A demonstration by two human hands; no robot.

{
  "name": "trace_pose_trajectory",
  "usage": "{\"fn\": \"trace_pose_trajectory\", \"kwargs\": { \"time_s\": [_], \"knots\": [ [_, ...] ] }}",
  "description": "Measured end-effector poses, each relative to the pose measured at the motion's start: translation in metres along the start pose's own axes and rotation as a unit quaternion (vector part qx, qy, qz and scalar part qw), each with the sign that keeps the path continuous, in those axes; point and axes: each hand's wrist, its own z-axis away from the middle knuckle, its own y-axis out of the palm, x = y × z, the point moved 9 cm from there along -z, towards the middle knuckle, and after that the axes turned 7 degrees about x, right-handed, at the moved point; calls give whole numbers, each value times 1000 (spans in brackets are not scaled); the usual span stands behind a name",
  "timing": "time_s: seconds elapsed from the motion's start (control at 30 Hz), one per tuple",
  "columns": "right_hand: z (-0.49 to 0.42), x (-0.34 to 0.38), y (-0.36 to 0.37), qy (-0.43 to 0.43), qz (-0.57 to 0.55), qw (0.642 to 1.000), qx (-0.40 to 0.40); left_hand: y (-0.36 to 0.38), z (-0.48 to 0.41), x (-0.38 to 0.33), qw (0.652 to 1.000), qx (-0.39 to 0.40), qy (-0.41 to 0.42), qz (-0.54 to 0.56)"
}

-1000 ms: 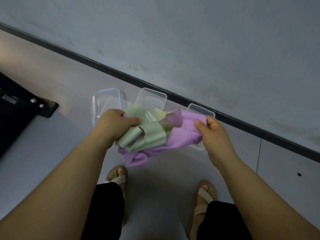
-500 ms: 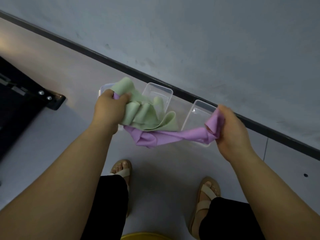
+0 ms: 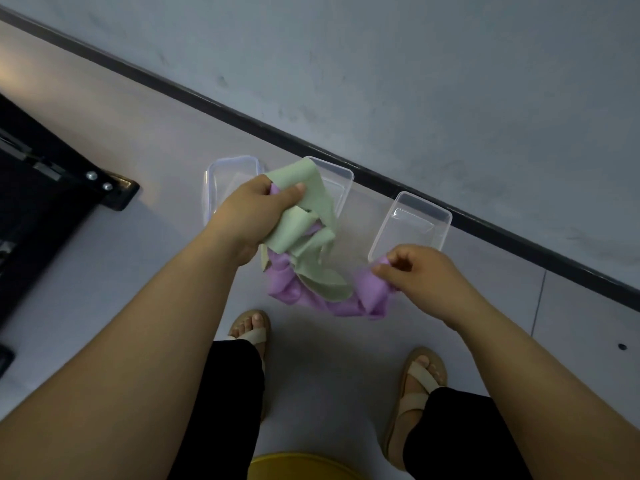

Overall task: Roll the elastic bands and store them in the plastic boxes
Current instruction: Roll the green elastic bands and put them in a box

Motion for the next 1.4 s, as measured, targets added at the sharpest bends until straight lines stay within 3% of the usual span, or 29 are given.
{"fn": "trace_pose_trajectory", "kwargs": {
  "time_s": [0.17,0.3,0.47,0.57,0.63,0.73,0.8,0.93,1.17,1.27,1.4],
  "knots": [
    [-5,-8,7,33,135,990,18,26,11,-7,990,140,8,-21],
    [-7,-5,-9,3,-34,998,-43,43,21,-13,977,213,18,-15],
    [-8,15,0,-60,-255,964,37,61,33,-17,955,292,35,-48],
    [-10,20,9,-79,-274,953,98,61,37,-19,954,292,41,-47],
    [-11,22,6,-92,-258,958,85,59,37,-20,958,279,33,-53],
    [-9,20,-4,-80,-282,954,59,41,29,-11,964,211,5,-165],
    [-8,17,-10,-69,-303,948,71,29,25,-4,948,178,-12,-263],
    [-2,13,-22,-59,-308,946,83,21,24,3,933,180,-45,-309],
    [-4,-3,-36,-5,-295,955,-7,30,28,10,933,238,-76,-260],
    [-2,-2,-44,-19,-263,964,-38,27,27,12,947,236,-91,-197],
    [3,21,-35,-89,-130,987,34,11,19,13,973,169,-106,-118]
  ]
}}
